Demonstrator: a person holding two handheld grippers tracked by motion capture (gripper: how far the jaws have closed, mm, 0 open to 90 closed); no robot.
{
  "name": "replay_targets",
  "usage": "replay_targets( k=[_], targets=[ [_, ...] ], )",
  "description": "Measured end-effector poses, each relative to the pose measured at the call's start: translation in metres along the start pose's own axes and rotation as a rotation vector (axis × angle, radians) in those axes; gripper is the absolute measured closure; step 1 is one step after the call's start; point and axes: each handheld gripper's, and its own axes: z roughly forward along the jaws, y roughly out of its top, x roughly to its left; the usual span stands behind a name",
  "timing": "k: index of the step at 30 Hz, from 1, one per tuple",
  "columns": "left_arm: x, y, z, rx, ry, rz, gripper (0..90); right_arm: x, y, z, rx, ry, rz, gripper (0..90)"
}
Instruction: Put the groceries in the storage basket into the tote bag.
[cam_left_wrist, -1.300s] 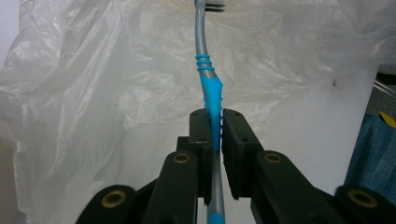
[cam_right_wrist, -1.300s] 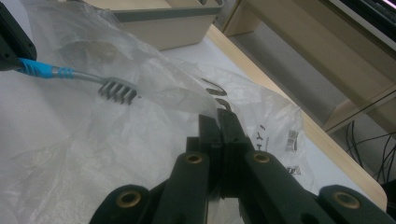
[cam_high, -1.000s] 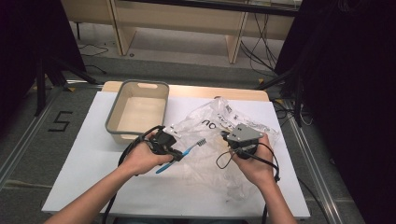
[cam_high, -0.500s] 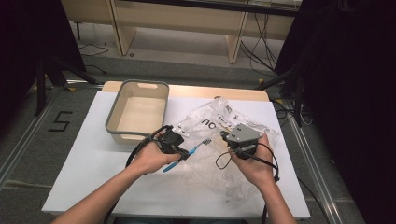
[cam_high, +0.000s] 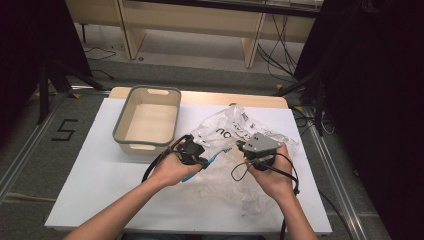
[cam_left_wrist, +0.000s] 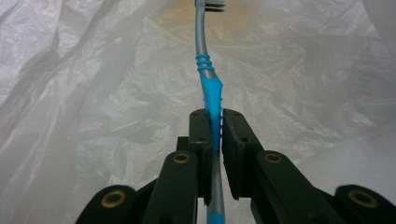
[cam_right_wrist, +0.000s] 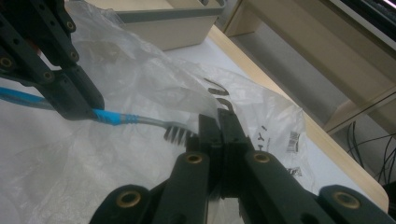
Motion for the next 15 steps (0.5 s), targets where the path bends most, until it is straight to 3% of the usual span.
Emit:
replay_targets(
  k=[15],
  targets=[
    [-0.009, 0.008, 0.016, -0.032, 0.04, 0.066, 81.9, 0.001, 0.0, 0.002, 0.002, 0.003, 0.001, 90.0]
  ],
)
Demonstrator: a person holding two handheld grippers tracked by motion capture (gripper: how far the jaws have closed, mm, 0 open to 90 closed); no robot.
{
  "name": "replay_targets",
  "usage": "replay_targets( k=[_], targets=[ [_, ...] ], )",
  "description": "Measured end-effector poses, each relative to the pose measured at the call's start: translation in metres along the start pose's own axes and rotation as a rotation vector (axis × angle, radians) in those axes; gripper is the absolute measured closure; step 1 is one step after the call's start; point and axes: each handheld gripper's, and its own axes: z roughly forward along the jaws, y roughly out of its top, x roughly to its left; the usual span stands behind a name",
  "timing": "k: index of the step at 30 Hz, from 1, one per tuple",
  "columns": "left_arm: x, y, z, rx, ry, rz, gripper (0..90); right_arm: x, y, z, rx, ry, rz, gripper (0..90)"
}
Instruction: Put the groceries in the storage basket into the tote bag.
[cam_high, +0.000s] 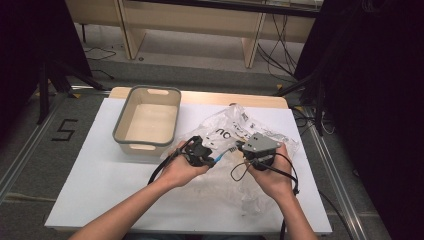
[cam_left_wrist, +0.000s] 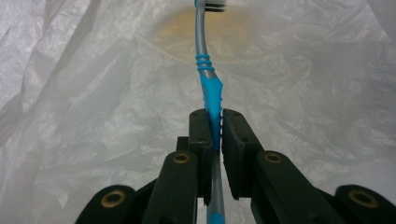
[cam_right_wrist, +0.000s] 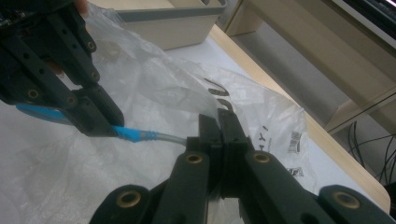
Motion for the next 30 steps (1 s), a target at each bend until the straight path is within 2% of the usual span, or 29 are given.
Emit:
replay_targets(
  k=[14, 30],
  targets=[
    [-0.007, 0.007, 0.011, -0.01, 0.023, 0.035, 81.8, -0.001, 0.0, 0.0, -0.001, 0.001, 0.002, 90.0],
    [-0.008, 0.01, 0.018, -0.033, 0.047, 0.042, 81.8, 0.0, 0.0, 0.0, -0.001, 0.001, 0.001, 90.0]
  ],
)
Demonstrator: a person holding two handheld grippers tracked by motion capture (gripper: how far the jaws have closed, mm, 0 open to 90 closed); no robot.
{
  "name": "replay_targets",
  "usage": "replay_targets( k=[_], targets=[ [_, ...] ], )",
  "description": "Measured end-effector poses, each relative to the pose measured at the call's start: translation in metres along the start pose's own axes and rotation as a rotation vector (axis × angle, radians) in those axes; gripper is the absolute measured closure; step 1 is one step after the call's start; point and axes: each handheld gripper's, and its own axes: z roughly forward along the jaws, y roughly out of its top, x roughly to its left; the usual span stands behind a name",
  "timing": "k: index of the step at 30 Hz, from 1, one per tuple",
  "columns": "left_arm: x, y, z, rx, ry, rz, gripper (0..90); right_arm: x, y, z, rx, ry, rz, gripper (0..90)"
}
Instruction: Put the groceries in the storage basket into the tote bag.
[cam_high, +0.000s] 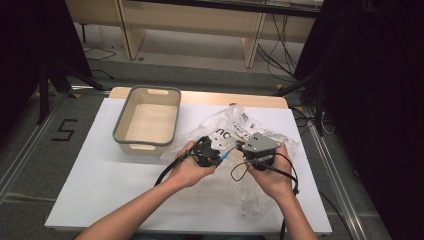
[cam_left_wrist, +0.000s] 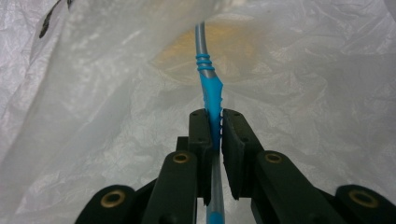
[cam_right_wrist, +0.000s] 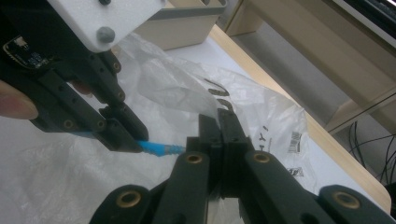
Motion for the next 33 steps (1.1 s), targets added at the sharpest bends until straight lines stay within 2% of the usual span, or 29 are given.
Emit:
replay_targets(
  k=[4, 6, 9, 13, 18, 22, 26, 33],
  targets=[
    [-0.001, 0.001, 0.001, -0.004, 0.005, 0.006, 81.9, 0.0, 0.0, 0.0, 0.001, 0.0, -0.003, 90.0],
    [-0.001, 0.002, 0.001, -0.013, 0.011, 0.009, 86.4, 0.0, 0.0, 0.0, 0.001, 0.0, -0.003, 90.0],
    [-0.002, 0.003, 0.002, -0.011, 0.009, 0.012, 86.3, 0.0, 0.0, 0.0, 0.001, -0.001, -0.001, 90.0],
    [-0.003, 0.002, 0.002, -0.011, 0.011, 0.021, 80.1, 0.0, 0.0, 0.0, 0.002, 0.0, -0.004, 90.0],
    [-0.007, 0.002, -0.006, -0.021, 0.003, 0.026, 73.5, -0.001, -0.001, 0.0, 0.002, -0.003, 0.0, 90.0],
    [-0.007, -0.004, -0.019, -0.033, 0.01, 0.038, 68.0, -0.001, -0.002, 0.0, 0.009, 0.001, 0.004, 90.0],
    [-0.005, -0.017, -0.039, -0.048, 0.012, 0.04, 64.5, -0.001, -0.003, -0.001, 0.007, -0.001, 0.002, 90.0],
    [0.006, -0.043, -0.078, -0.085, 0.031, -0.001, 60.8, 0.0, -0.002, -0.001, 0.01, -0.001, 0.001, 90.0]
  ],
)
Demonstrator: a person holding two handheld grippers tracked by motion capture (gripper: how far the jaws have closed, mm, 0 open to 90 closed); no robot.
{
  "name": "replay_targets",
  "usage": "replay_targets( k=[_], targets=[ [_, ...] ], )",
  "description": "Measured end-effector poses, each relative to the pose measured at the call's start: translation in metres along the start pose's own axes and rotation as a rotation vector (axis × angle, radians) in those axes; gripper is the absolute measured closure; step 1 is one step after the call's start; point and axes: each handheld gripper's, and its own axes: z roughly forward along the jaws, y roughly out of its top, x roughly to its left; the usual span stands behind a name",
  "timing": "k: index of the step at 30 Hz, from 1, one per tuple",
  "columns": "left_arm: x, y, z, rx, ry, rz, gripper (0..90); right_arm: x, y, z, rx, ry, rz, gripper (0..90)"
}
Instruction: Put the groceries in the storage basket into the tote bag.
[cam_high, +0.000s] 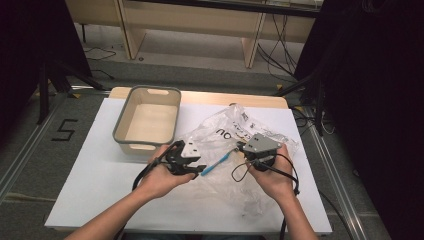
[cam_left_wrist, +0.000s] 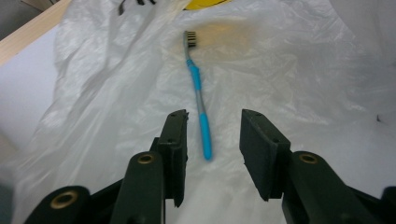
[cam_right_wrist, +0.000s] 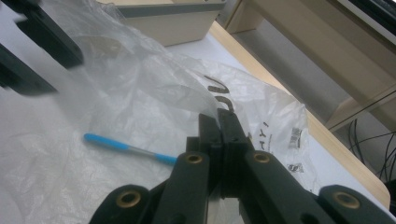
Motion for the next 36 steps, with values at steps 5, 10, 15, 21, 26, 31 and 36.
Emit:
replay_targets(
  k=[5, 10, 15, 21, 26, 31, 36],
  targets=[
    [0.011, -0.018, -0.017, -0.02, 0.046, -0.036, 57.1, 0.001, 0.0, 0.001, 0.004, 0.003, -0.007, 90.0],
    [0.02, -0.031, -0.032, -0.032, 0.08, -0.069, 55.9, 0.001, 0.0, 0.0, 0.003, 0.004, -0.005, 90.0],
    [0.026, -0.04, -0.045, -0.059, 0.122, -0.085, 54.1, 0.001, 0.0, 0.0, 0.005, 0.007, -0.004, 90.0],
    [0.031, -0.047, -0.052, -0.089, 0.135, -0.094, 47.8, 0.002, 0.0, -0.001, 0.008, 0.015, -0.013, 90.0],
    [0.033, -0.05, -0.053, -0.102, 0.109, -0.088, 36.4, 0.003, 0.0, 0.0, 0.008, 0.017, -0.012, 90.0],
    [0.036, -0.055, -0.055, -0.085, 0.13, -0.088, 28.2, 0.004, -0.001, -0.001, 0.011, 0.02, -0.003, 90.0],
    [0.042, -0.064, -0.055, -0.079, 0.143, -0.099, 24.4, 0.005, 0.0, 0.0, 0.012, 0.024, 0.0, 90.0]
  ],
)
